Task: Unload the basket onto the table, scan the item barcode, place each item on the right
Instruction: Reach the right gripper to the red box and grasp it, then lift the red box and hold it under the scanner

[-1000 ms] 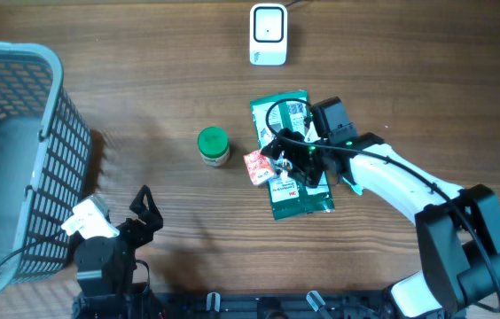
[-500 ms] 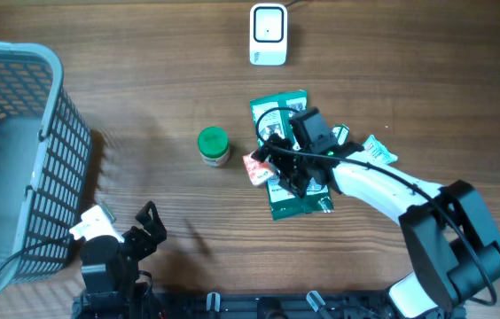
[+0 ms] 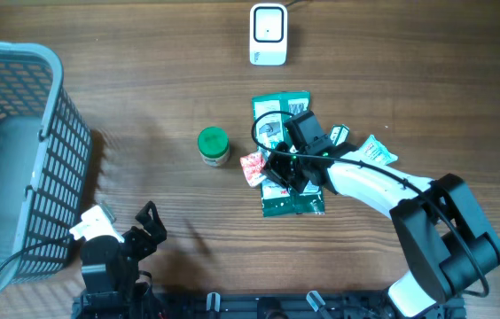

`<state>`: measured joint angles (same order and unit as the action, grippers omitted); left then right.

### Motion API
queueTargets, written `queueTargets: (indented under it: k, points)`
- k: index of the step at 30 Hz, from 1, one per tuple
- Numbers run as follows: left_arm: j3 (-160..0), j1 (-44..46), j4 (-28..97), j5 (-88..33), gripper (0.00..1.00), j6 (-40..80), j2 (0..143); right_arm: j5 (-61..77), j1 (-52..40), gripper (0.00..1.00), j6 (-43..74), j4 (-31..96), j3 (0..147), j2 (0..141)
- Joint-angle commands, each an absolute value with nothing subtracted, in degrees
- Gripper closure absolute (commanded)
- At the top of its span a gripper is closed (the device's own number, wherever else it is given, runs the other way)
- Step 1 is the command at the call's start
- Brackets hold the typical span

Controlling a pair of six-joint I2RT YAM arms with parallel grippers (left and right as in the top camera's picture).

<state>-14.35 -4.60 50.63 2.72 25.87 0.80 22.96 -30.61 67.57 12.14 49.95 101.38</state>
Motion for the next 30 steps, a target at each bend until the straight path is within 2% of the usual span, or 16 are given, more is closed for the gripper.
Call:
queueTargets:
  k: [1,3,5,6,9,14,18,22,30]
  points:
    - [-14.13,-4.34,50.63,2.85,0.00,26.17,0.38,26.81,-30.26,0.96,65.41,12.51,49.06,102.72]
    - [-14.13,-4.34,50.63,2.85,0.00,26.17,0.38,34.83,-28.21,0.96,64.18,12.71,49.06,101.16]
    - [-14.13,-4.34,50.63,2.85,0.00,26.17,0.38,52.64,-22.92,0.96,63.00,13.76,49.06,98.91]
    - [-14.13,-4.34,50.63,2.85,0.00,26.17,0.38,57.01,-21.34,0.96,63.00,14.41,49.06,98.74]
    - [-14.13,-4.34,50.63,2.85,0.00,26.17,0.38,71.09,-15.81,0.96,63.94,21.96,49.06,98.78]
    - [-14.13,-4.34,50.63,2.85,0.00,26.17,0.38,79.92,-12.88,0.96,61.49,28.14,49.04,98.78]
    - [-14.13,-4.34,50.63,2.85,0.00,26.17,0.38,89.82,-12.88,0.96,50.41,28.25,49.04,98.78]
    - [-14.13,-4.34,50.63,2.85,0.00,26.17,0.38,89.89,-12.88,0.96,50.94,28.23,49.04,98.78]
    - [-14.13,-4.34,50.63,2.85,0.00,26.17,0.38,90.15,-12.88,0.96,48.01,19.97,49.04,98.78]
